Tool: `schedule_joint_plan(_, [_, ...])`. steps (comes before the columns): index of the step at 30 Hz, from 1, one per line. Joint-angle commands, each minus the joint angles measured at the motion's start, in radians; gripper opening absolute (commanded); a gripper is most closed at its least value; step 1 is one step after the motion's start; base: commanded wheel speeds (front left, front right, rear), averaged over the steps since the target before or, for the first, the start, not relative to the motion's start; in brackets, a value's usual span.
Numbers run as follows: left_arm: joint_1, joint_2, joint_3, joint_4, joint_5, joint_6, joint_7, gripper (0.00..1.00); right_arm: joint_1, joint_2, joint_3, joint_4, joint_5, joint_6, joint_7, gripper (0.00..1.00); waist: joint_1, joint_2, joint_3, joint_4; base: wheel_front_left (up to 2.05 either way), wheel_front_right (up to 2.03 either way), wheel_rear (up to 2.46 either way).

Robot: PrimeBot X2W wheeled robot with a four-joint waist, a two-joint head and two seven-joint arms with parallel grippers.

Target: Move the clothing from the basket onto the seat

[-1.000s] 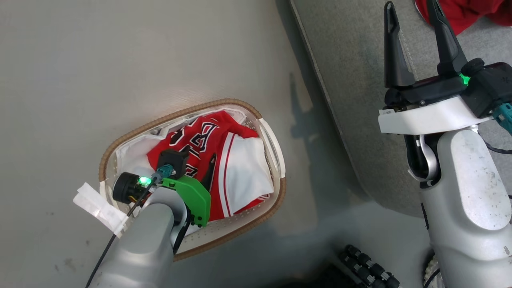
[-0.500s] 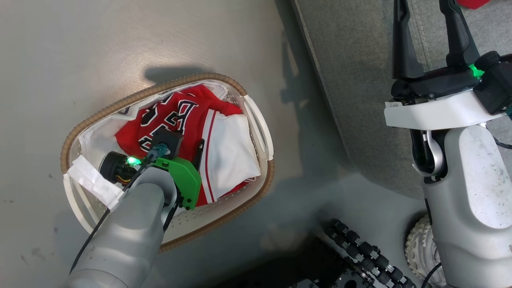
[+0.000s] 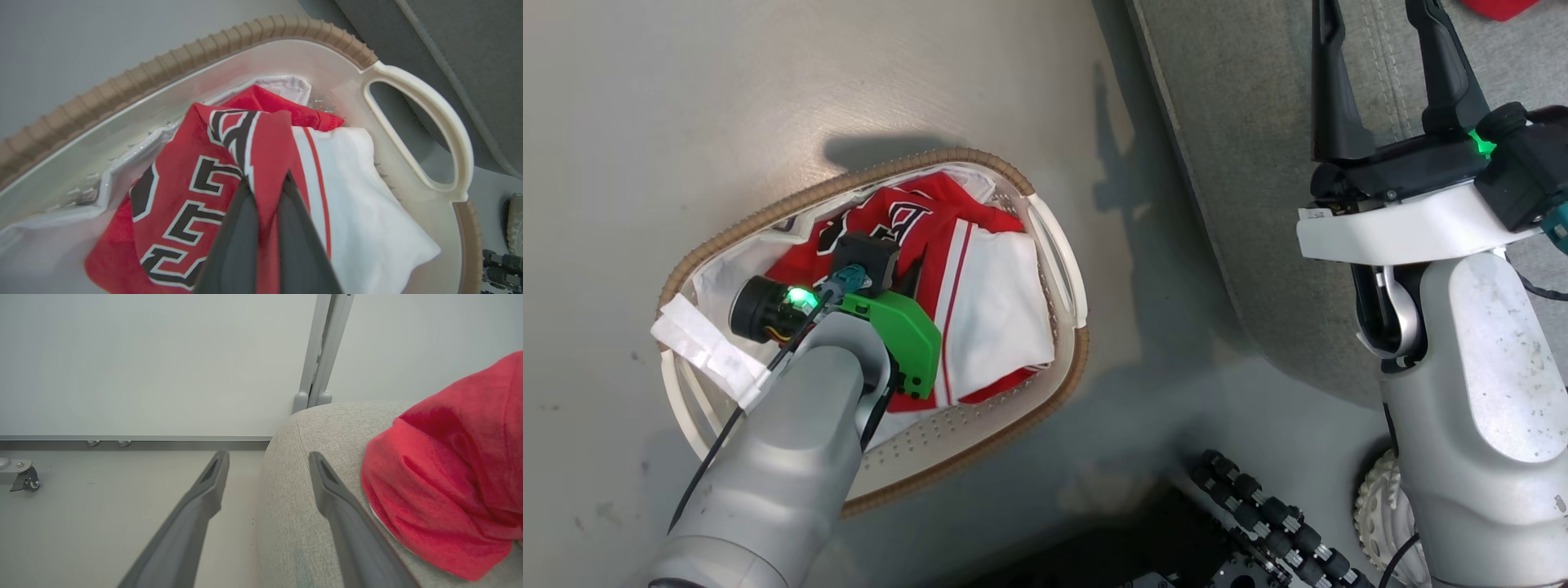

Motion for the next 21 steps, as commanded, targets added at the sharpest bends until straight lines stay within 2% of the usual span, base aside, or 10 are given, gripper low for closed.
schedule_joint_plan(1, [0.021,0.006,0.011,-0.017,-0.002,-0.002,-0.001,0.0,-0.006,-0.003,-0.003,0.008,0.002,-0.001,-0.001,1.0,-0.0001,0.0041,-0.025,0.013,0.0,0.0,0.0])
schedule_joint_plan(21, [0.337,-0.017,0.174,-0.375,0.135,-0.002,-0.001,0.0,0.127,-0.01,0.076,0.159,-0.02,-0.001,-0.001,1.0,-0.0001,0.0041,-0.394,0.218,0.0,0.0,0.0])
